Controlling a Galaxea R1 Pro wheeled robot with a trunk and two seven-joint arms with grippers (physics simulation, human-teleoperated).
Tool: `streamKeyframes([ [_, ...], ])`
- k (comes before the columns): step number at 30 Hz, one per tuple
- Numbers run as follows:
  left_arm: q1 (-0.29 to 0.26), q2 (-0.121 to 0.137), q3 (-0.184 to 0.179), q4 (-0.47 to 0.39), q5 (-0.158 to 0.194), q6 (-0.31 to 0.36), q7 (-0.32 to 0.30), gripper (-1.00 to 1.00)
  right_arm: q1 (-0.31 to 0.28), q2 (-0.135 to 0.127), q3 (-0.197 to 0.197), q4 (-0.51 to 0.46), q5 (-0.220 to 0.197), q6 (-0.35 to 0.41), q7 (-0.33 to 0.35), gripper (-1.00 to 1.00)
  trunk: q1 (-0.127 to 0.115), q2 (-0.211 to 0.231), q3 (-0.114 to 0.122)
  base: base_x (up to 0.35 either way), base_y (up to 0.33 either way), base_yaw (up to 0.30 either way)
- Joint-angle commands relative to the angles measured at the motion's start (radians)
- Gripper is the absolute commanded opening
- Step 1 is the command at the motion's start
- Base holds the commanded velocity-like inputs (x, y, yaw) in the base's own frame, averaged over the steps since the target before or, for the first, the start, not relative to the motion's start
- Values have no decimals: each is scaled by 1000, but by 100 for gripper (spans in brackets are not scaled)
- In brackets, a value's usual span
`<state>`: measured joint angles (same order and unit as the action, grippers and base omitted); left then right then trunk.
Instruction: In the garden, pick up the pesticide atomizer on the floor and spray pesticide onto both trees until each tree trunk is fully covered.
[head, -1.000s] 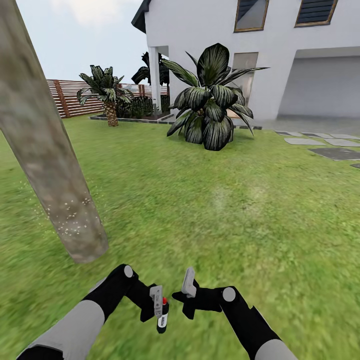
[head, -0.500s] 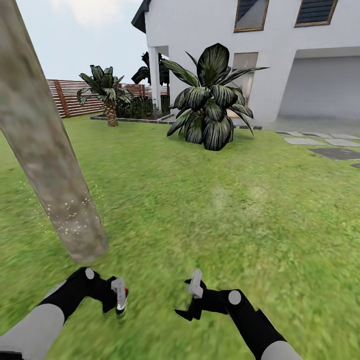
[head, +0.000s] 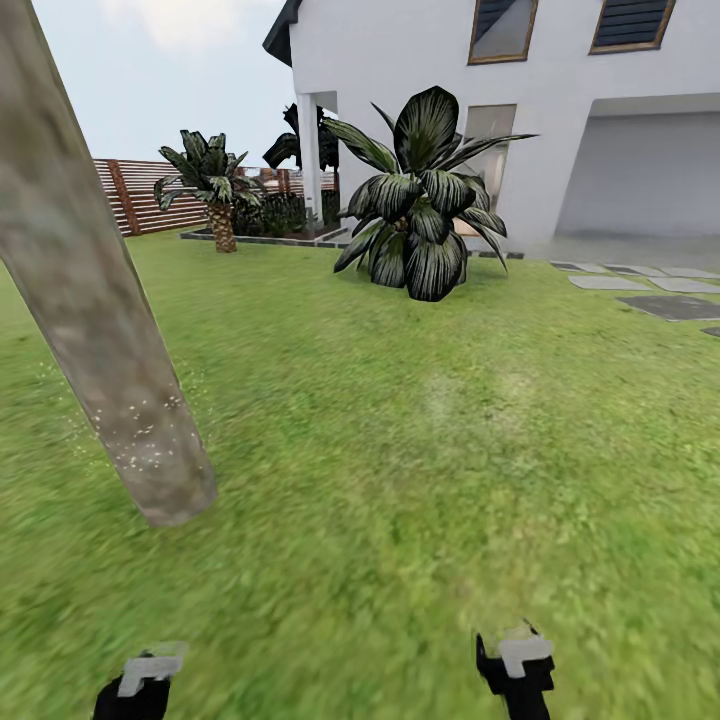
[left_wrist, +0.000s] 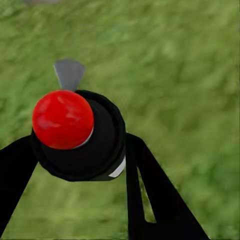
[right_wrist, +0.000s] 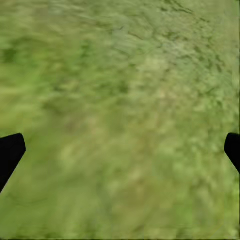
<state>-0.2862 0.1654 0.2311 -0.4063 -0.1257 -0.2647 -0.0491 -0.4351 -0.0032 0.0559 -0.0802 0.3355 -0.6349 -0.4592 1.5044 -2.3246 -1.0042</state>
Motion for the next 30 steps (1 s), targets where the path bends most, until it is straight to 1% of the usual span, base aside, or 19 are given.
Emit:
streamKeyframes([
  [1, 14, -3, 5, 59, 2, -18, 27, -100, 22, 1, -1, 4, -12, -16, -22, 100, 0, 0, -1, 0, 0, 0],
  [2, 19, -8, 1, 101, 4, -22, 35, -100, 34, 5, -4, 5, -18, -23, -25, 100, 0, 0, -1, 0, 0, 0],
  [5, 21, -18, 1, 122, 7, -25, 40, -100, 45, 24, -8, 3, -28, -29, -29, 100, 0, 0, -1, 0, 0, 0],
  [6, 21, -49, 0, 91, 9, -26, 37, -100, 48, 37, -10, 5, -30, -29, -30, 100, 0, 0, -1, 0, 0, 0],
  [7, 21, -59, 4, 71, 10, -26, 37, -100, 49, 39, -10, 5, -30, -29, -30, 100, 0, 0, -1, 0, 0, 0],
  [8, 21, -62, 6, 65, 11, -26, 37, -100, 50, 40, -11, 5, -30, -29, -30, 100, 0, 0, -1, 0, 0, 0],
  [9, 22, -76, 7, 72, 12, -77, 37, -100, 54, 42, -11, 5, -58, -28, -30, 100, 0, 0, 0, 0, 0, -170],
  [10, 22, -73, 7, 102, 11, -109, 37, -100, 54, 42, -11, 5, -82, -28, -30, 100, 0, 0, 0, 0, 0, -238],
  [11, 22, -69, 7, 126, 11, -134, 42, -100, 55, 40, -11, 6, -122, -28, -30, 100, 0, 0, 0, 0, 0, -293],
  [12, 22, -69, 8, 127, 10, -136, 43, -100, 55, 41, -11, 6, -126, -28, -29, 100, 0, 0, 0, 0, 0, -296],
  [16, 23, -68, 8, 127, 9, -138, 43, -100, 55, 41, -11, 7, -130, -28, -29, 100, 0, 0, 0, -1, 0, -299],
  [20, 23, -68, 7, 122, 10, -139, 43, -100, 55, 41, -11, 7, -130, -28, -29, 100, 0, 0, 0, -114, 5, -300],
  [30, 24, -68, 8, 119, 10, -140, 43, -100, 55, 42, -11, 7, -130, -28, -29, 100, 0, 0, 0, -294, 122, -300],
])
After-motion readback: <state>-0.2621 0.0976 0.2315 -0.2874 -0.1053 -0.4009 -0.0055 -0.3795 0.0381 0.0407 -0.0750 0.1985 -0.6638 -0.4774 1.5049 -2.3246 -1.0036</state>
